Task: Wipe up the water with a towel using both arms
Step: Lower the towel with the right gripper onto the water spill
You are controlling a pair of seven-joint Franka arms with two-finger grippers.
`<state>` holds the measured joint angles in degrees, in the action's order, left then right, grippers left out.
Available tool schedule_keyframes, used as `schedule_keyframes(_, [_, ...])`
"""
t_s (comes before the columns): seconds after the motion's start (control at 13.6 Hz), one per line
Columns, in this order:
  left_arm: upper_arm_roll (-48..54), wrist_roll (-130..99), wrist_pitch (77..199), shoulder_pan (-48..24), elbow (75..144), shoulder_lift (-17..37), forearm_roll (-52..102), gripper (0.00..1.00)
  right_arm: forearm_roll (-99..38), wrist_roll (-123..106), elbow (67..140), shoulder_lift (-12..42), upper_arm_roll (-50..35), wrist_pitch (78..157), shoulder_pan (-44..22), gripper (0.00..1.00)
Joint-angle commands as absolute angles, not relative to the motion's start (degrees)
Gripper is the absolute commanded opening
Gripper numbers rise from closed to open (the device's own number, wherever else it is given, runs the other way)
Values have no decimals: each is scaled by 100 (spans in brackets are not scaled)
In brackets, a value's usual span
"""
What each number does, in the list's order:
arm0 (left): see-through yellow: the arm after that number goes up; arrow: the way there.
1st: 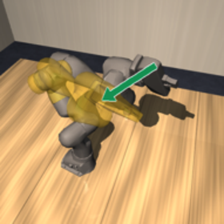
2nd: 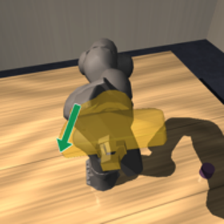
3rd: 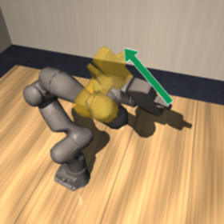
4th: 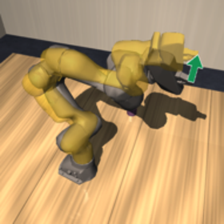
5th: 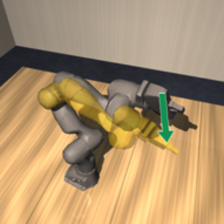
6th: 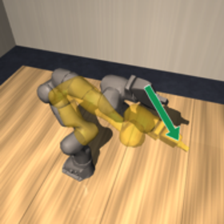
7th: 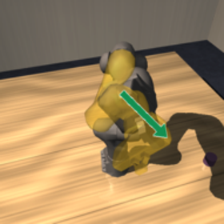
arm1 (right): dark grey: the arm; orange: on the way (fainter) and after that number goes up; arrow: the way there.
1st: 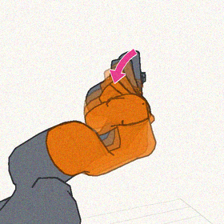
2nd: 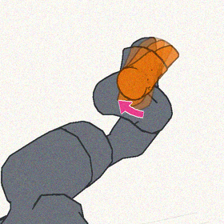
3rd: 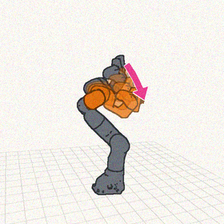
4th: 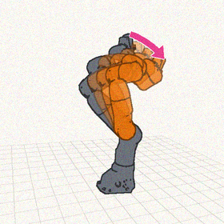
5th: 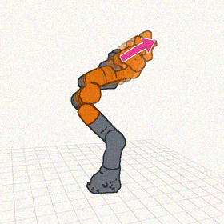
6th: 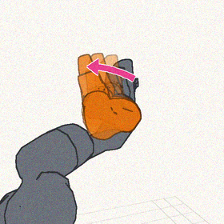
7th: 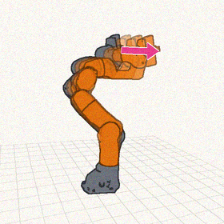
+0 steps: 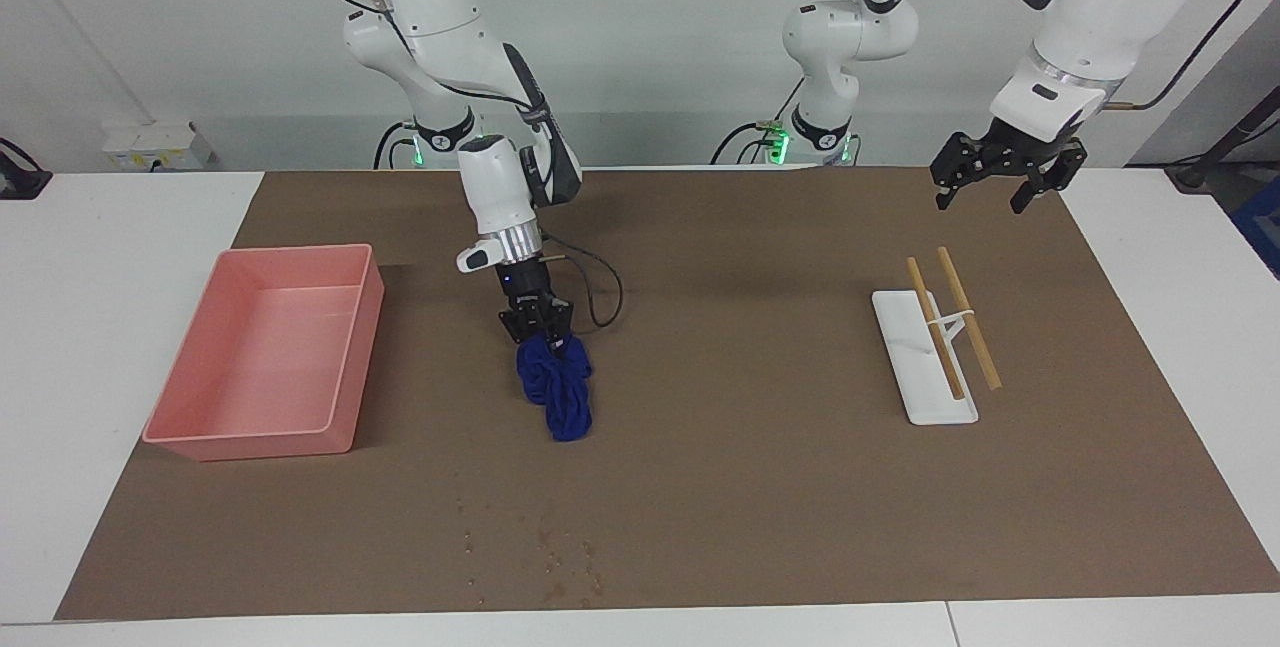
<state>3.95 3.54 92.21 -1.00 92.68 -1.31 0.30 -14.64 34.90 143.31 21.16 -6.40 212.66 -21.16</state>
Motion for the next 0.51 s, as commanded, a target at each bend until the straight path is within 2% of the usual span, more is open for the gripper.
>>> schedule_keyframes(0.0, [360,413,9106,-97,9229,-167,97,100,-1529,3410,14414,1547,-571,15505,-2101,0])
schedule_keyframes(0.29, [360,413,9105,-97,9237,-176,97,100,-1529,3454,14353,1363,-571,15399,-2101,0])
schedule_keyframes(0.44, [360,413,9114,-97,9229,-176,97,100,-1529,3515,14318,1013,-571,14813,-2092,0])
